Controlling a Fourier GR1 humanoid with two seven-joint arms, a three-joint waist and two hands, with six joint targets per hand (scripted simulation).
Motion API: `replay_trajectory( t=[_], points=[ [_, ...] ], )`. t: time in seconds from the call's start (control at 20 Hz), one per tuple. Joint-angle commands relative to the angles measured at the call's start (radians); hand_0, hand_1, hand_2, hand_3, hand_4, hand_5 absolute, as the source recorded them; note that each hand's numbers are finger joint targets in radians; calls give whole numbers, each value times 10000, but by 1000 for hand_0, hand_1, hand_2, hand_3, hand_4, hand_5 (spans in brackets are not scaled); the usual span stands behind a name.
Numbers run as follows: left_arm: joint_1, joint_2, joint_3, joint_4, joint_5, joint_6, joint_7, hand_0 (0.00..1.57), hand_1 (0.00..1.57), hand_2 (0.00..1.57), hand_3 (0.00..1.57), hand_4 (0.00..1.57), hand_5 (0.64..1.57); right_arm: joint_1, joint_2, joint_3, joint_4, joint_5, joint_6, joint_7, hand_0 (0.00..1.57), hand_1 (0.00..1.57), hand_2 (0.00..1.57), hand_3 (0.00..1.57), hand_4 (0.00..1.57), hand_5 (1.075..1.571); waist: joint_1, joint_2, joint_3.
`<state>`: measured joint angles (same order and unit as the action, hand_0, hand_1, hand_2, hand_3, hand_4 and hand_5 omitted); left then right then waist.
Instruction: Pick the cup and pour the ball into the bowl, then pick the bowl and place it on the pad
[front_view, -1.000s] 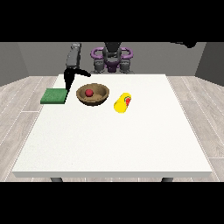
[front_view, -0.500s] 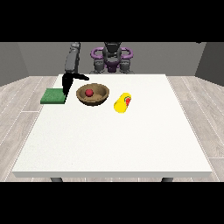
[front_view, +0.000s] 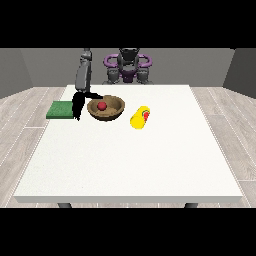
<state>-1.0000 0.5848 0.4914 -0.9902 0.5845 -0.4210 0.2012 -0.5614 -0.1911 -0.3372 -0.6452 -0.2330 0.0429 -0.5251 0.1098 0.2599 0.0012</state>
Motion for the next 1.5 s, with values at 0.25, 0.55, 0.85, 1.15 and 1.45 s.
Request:
replay_trajectory(
  t=[0.25,0.55,0.85,1.15,1.45],
  points=[
    [-348,471,-127,-772,654,217,630,0,0,0,0,0,1568,-880,-272,-367,1247,-269,256,-710,0,0,0,0,0,1567,313,719,1],
    [-801,526,13,-958,956,265,659,0,0,0,0,0,1571,-249,-50,-477,1906,-408,36,13,1571,1571,1571,809,949,1529,511,1407,2],
    [-668,569,19,-650,1118,187,893,0,0,0,0,0,1571,-166,-406,-221,1609,-108,-796,829,1571,1571,1571,1571,1025,1571,609,840,-30],
    [-68,433,77,80,1021,247,795,0,0,0,0,0,1571,-624,-1495,350,1079,483,-1746,2583,1571,1571,1571,1429,1071,1564,-2,-331,-40],
    [930,1116,461,988,828,-233,255,0,0,0,0,0,1571,-1229,-1879,765,495,438,-1249,4548,1571,1571,1571,1149,1135,1553,-884,-1145,-22]
  ],
)
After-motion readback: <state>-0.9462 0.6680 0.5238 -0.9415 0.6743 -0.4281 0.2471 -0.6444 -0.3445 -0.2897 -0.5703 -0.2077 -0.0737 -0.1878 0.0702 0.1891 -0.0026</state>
